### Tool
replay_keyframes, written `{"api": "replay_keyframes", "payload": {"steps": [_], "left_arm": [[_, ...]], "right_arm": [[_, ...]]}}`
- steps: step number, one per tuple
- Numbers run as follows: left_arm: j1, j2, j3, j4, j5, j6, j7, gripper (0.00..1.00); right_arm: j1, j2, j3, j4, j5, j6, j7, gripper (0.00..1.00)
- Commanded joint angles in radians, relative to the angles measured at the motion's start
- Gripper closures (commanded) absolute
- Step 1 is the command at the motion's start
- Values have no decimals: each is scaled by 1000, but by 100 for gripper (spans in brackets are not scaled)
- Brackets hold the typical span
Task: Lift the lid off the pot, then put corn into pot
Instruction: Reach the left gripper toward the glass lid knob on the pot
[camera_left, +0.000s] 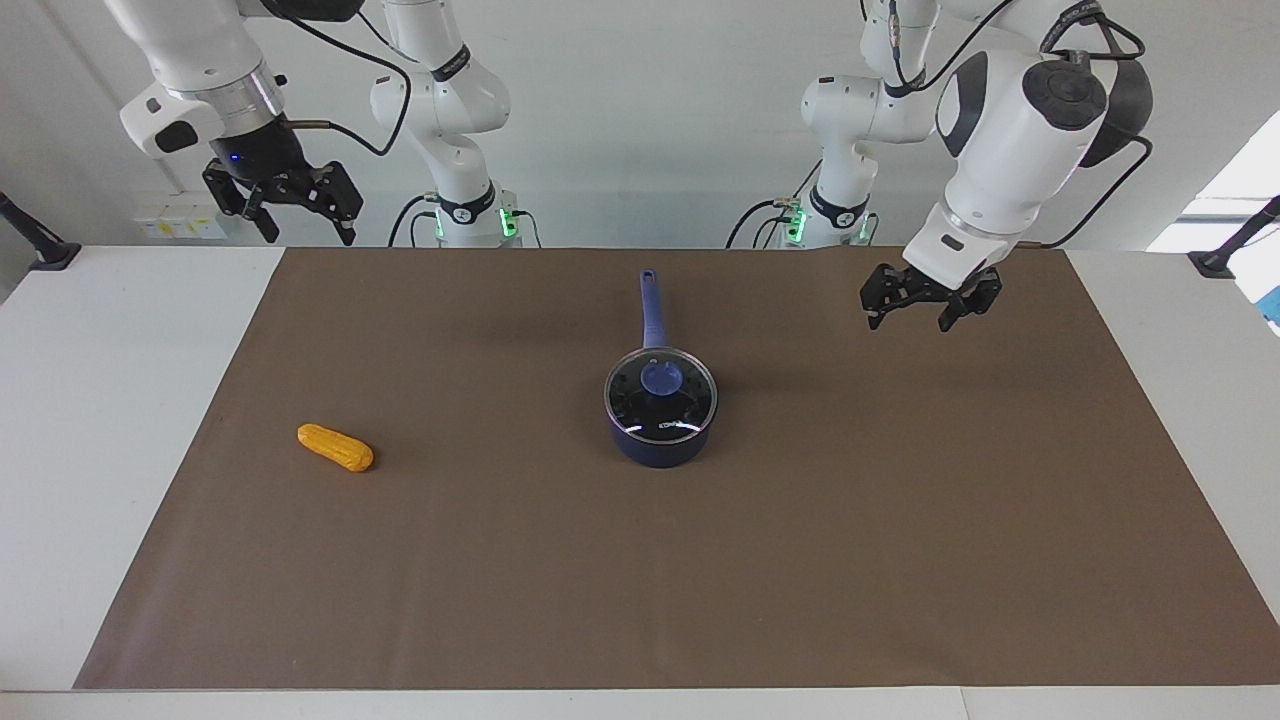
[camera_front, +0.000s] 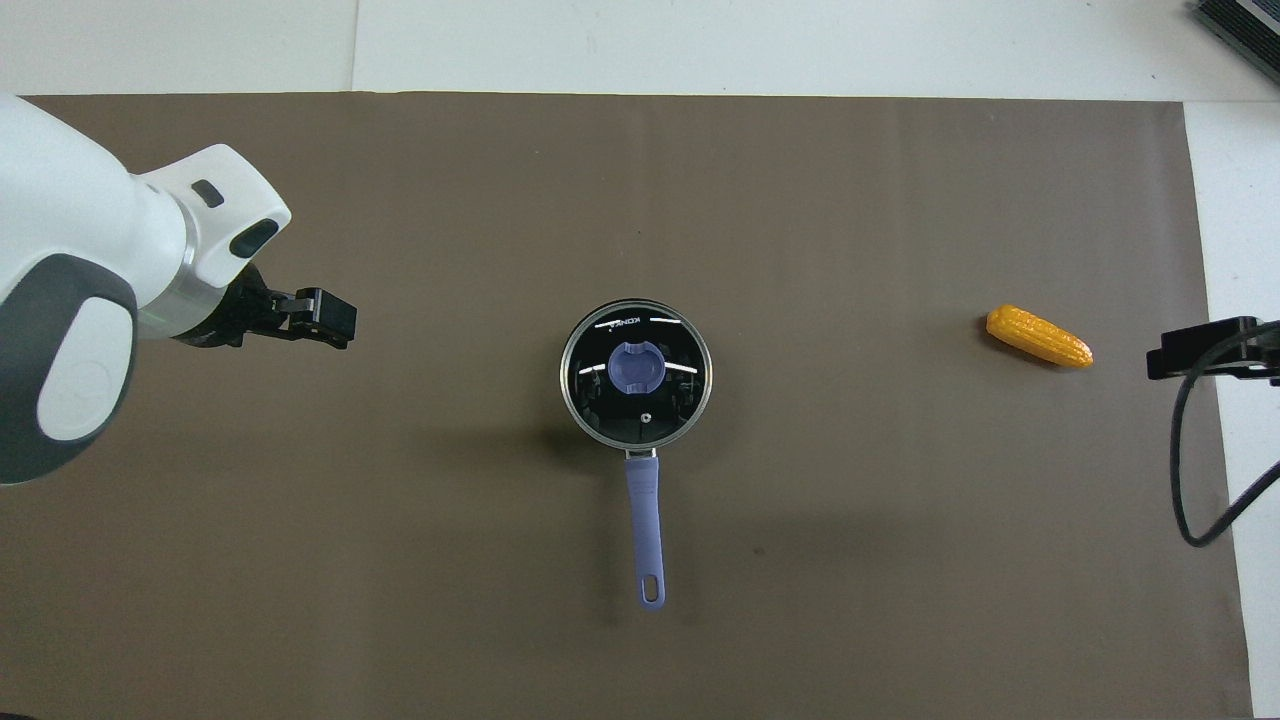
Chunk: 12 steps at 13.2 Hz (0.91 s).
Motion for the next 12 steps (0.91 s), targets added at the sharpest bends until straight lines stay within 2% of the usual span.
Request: {"api": "replay_keyframes", "payload": {"steps": [1, 5, 7, 10, 12], "left_arm": [[-56, 17, 14, -17, 5, 52, -78, 0], [-141, 63, 13, -19, 1, 118, -217, 0], [-190, 93, 13, -17, 1, 150, -302, 0], [-254, 133, 13, -13, -7, 204, -418, 0], [-289, 162, 14, 0, -27, 238, -487, 0]], "right_arm": [[-7, -7, 14, 4, 18, -23, -47, 0], [-24, -21, 6, -143, 4, 77, -240, 0], [-54, -17, 5, -246, 2, 178, -286, 0], [-82, 17, 3, -378, 2, 349, -427, 0], [-112, 83, 3, -419, 2, 442, -528, 0]]}}
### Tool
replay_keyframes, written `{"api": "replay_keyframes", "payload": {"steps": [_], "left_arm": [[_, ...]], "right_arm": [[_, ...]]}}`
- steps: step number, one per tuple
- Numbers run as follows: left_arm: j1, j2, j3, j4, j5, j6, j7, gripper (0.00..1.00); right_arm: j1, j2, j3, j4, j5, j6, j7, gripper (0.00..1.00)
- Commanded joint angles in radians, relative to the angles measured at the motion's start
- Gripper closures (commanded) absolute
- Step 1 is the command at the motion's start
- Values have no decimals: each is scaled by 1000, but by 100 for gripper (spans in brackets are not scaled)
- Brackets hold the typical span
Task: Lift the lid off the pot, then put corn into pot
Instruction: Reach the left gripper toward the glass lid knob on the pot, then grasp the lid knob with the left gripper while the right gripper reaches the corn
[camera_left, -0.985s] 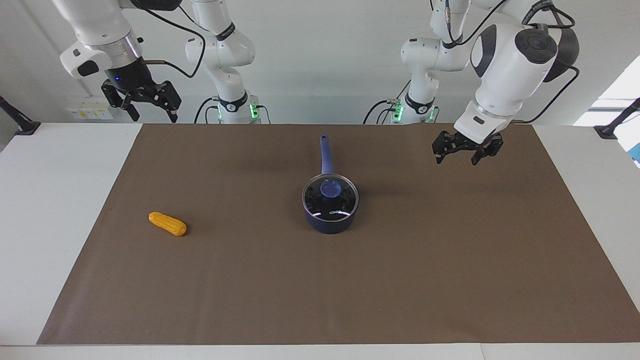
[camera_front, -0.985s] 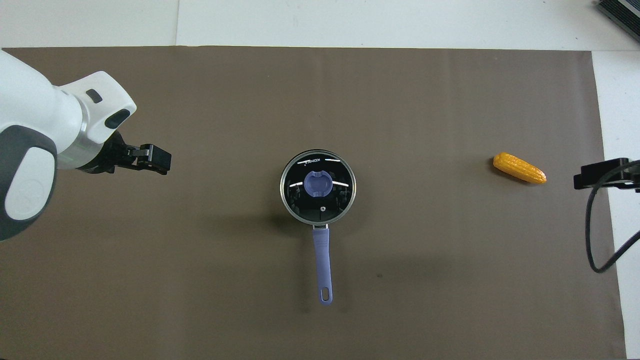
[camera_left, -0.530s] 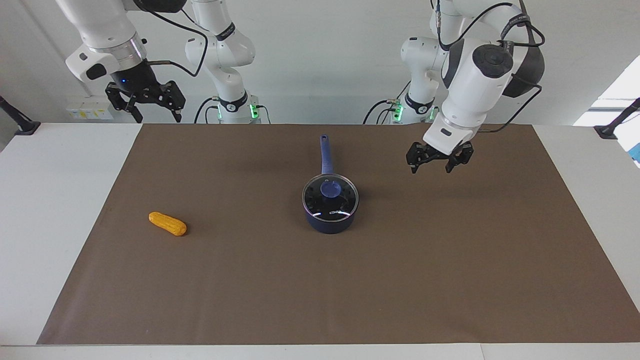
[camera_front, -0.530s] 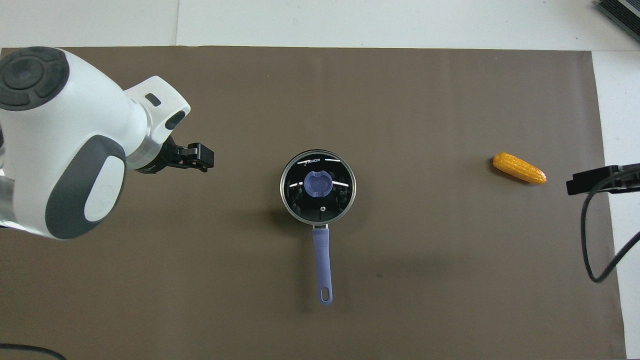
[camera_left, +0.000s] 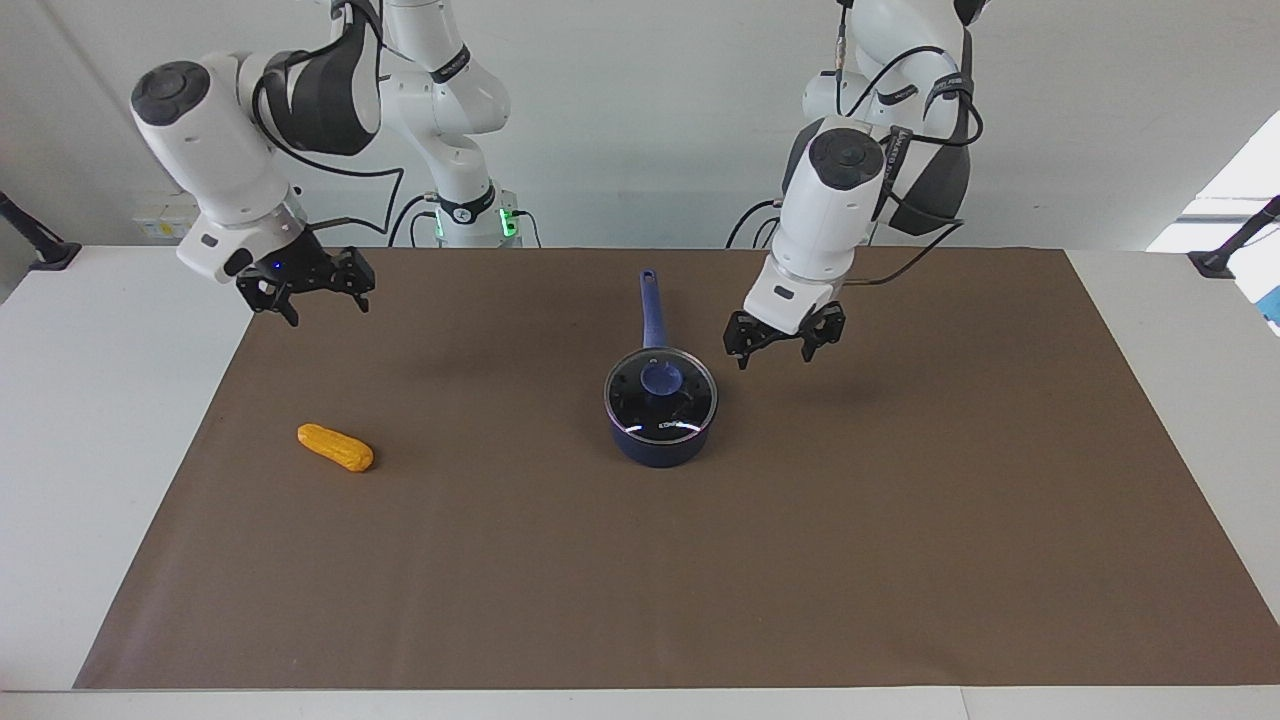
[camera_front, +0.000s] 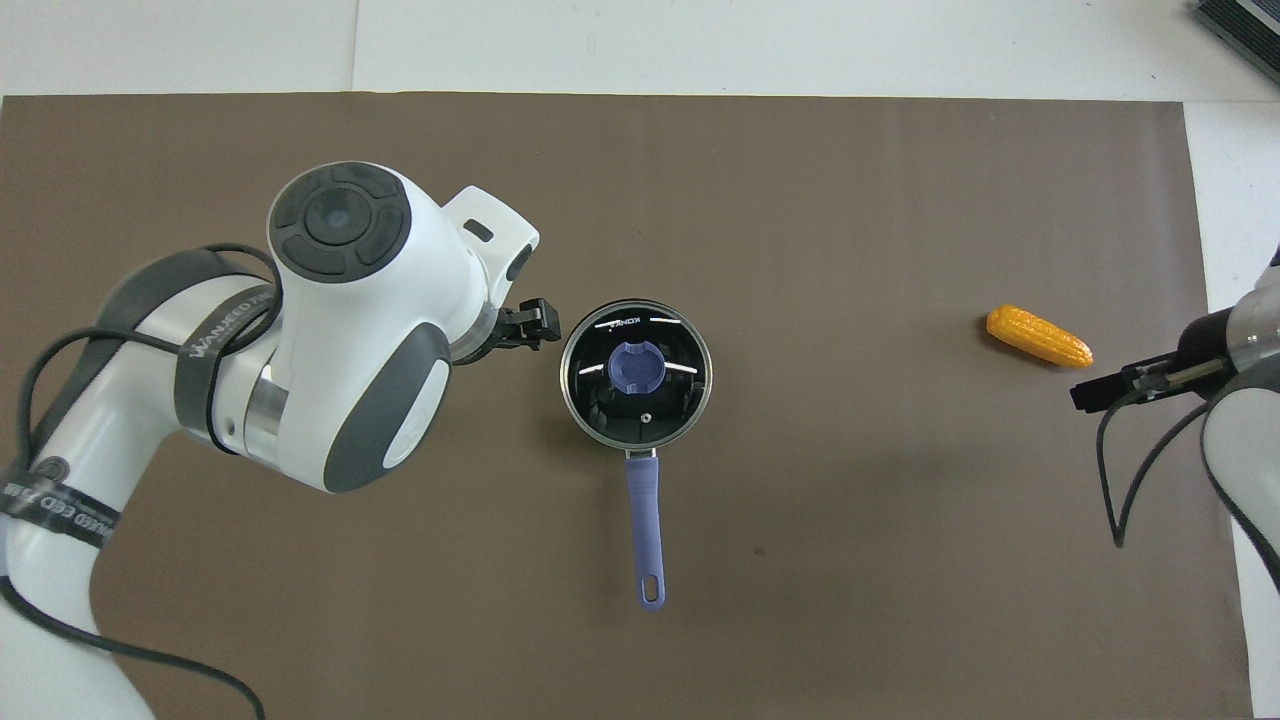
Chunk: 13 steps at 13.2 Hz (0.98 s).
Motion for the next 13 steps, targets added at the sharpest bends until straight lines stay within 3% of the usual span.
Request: {"api": "replay_keyframes", "payload": {"steps": [1, 3, 7, 10, 13], "left_arm": [[-64, 42, 17, 18, -20, 47, -111, 0], [-102, 98, 17, 62, -18, 49, -199, 0], [-173, 206, 17, 196, -20, 30, -353, 0], [-188, 314, 19, 323, -11, -8, -413, 0], [-189, 326, 19, 334, -11, -11, -418, 0]], "right_arm": [[-62, 73, 6, -63, 3, 139, -195, 0], [-94, 142, 4, -66, 2, 239, -407, 0], [-117, 265, 4, -63, -20, 406, -588, 0], [-122, 337, 7, -42, -9, 459, -731, 0], [-102, 354, 11, -20, -9, 485, -798, 0]]}}
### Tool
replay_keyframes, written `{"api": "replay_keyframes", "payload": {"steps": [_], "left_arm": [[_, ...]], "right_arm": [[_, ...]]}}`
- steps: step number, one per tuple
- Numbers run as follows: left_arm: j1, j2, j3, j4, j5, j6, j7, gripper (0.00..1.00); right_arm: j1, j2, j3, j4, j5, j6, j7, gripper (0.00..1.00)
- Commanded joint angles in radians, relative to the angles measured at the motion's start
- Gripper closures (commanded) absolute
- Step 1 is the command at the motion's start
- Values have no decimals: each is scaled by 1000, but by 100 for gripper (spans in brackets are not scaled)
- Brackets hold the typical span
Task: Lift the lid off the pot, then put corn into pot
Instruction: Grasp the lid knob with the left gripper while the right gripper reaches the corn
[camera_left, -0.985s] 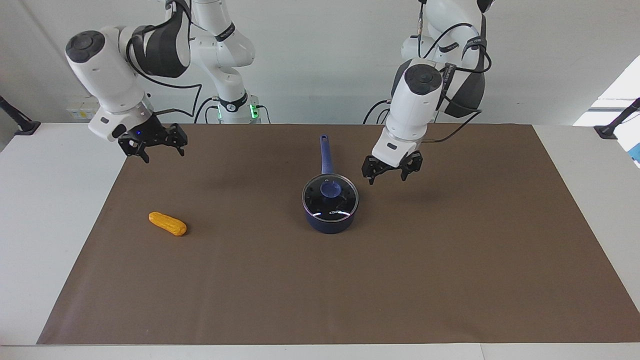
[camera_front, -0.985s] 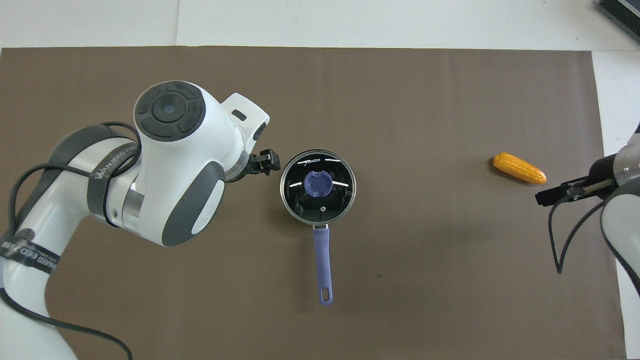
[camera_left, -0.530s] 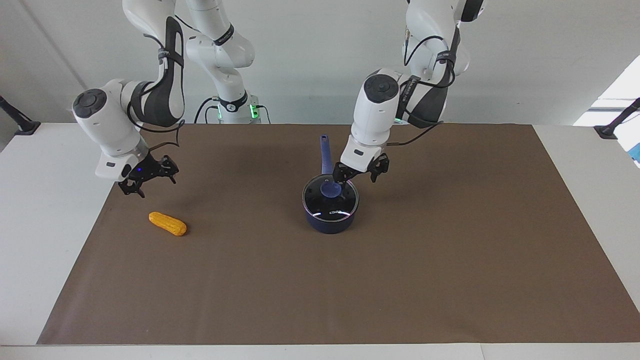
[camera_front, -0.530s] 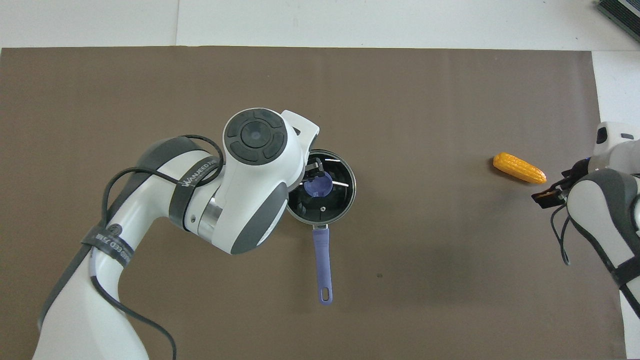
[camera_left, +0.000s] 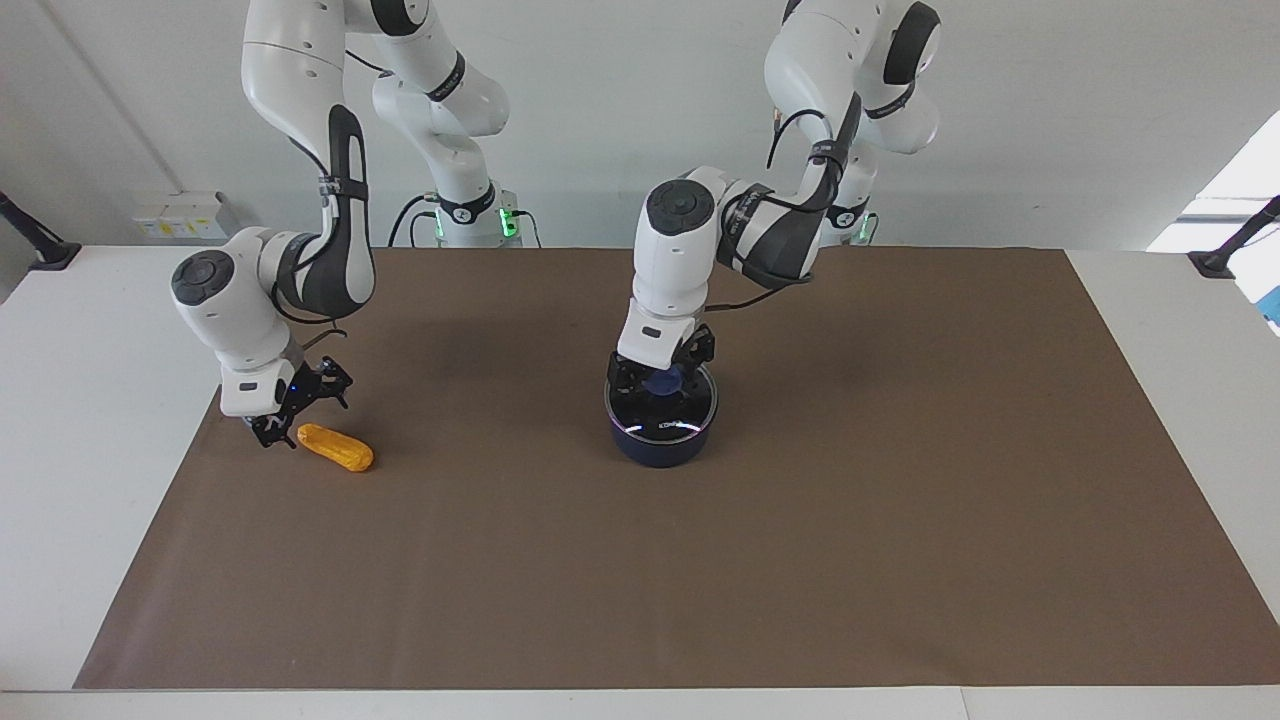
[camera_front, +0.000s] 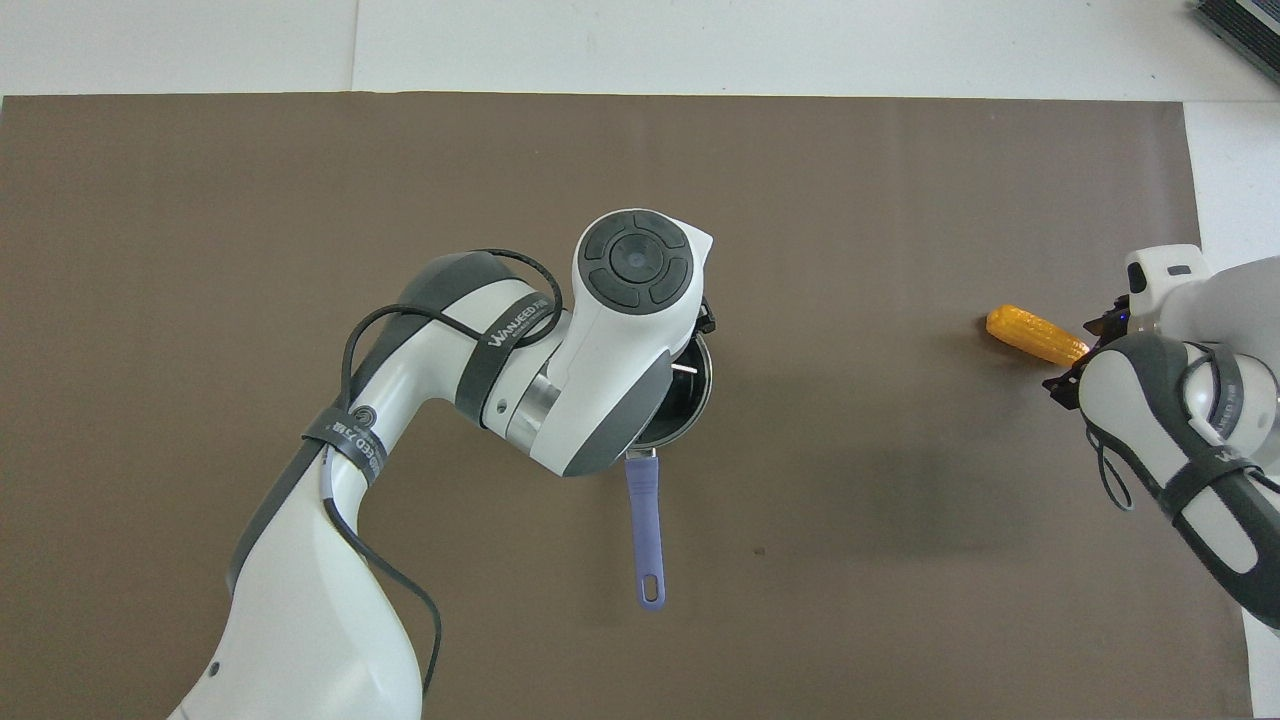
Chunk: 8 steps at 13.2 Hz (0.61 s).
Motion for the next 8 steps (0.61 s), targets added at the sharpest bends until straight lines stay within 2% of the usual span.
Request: {"api": "replay_keyframes", "payload": {"steps": [1, 8], "left_arm": [[-14, 25, 17, 53, -5, -37, -19, 0], [-7, -47, 15, -85, -2, 24, 39, 0]], "right_arm": [[7, 24, 9, 37, -3, 40, -92, 0], [23, 73, 28, 66, 66, 54, -104, 0]]}}
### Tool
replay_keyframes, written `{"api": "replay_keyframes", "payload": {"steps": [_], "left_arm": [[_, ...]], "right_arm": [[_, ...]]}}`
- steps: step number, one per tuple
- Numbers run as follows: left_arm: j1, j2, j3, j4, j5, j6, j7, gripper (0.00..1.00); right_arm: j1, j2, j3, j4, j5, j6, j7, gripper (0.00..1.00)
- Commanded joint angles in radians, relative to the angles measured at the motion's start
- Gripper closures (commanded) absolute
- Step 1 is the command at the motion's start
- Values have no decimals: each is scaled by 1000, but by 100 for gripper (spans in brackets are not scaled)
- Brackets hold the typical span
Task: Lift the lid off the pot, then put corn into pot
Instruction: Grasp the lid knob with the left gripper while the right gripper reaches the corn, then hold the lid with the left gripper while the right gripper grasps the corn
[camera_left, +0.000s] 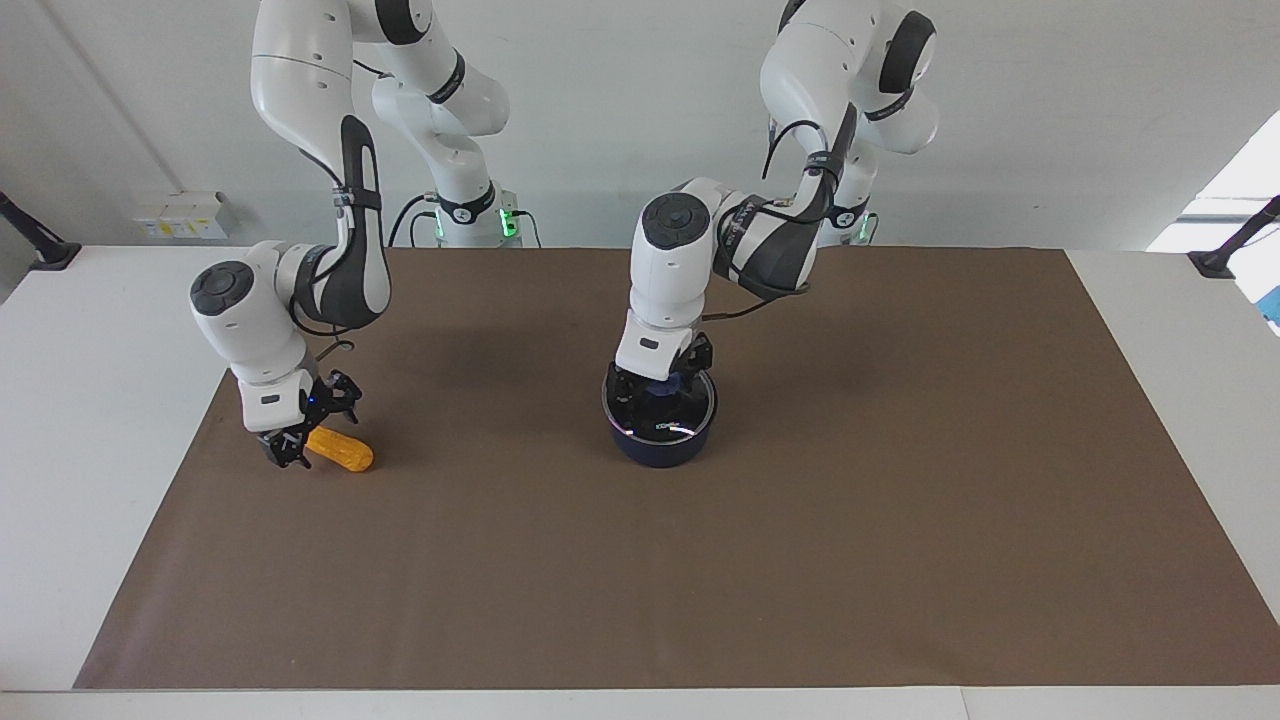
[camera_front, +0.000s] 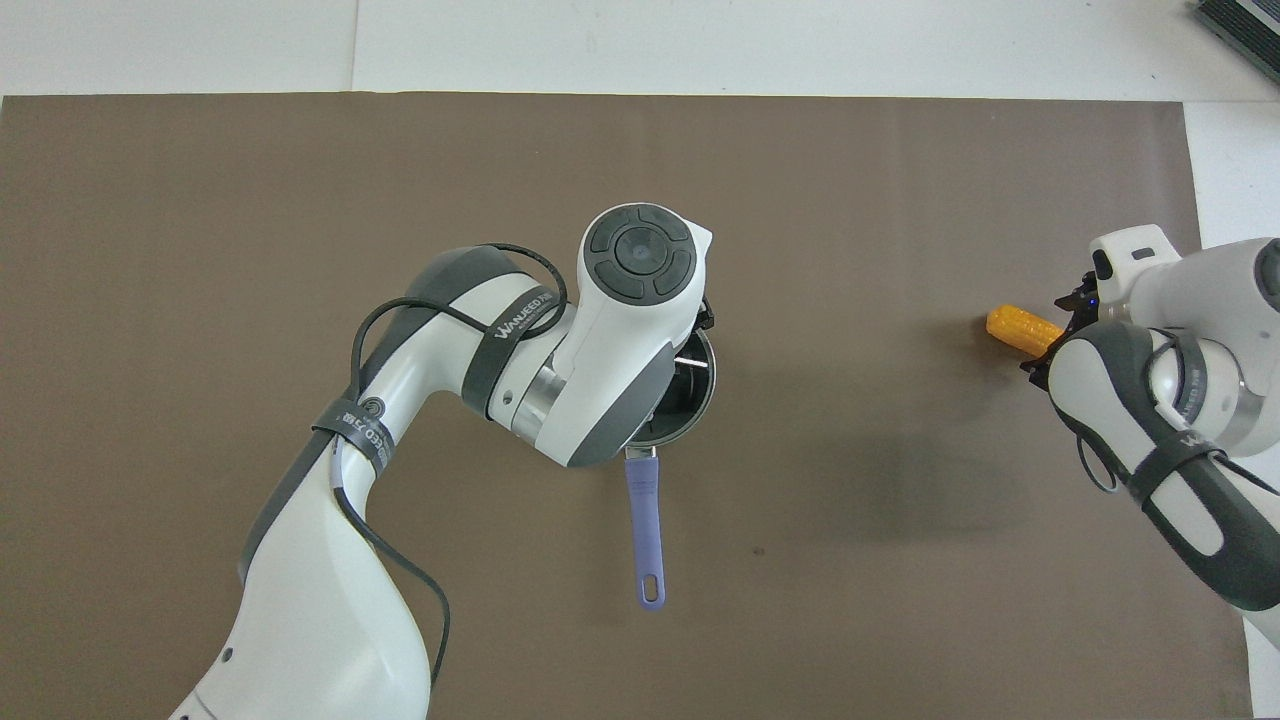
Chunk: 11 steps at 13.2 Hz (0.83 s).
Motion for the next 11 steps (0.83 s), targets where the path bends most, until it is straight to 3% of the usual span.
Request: {"api": "replay_keyframes", "payload": {"steps": [1, 3, 8, 11], "left_arm": [[-5, -89, 10, -138, -3, 65, 66, 0], [-1, -123, 10, -189, -6, 96, 89, 0], [9, -127, 10, -191, -12, 99, 89, 1], [9, -127, 10, -191, -14, 104, 79, 2]], "right_arm": [[2, 37, 6, 45, 39, 10, -33, 0], [2, 37, 6, 45, 42, 4, -32, 3], [2, 37, 6, 49, 42, -7, -6, 100], [3, 29, 5, 77, 42, -62, 75, 100]]}}
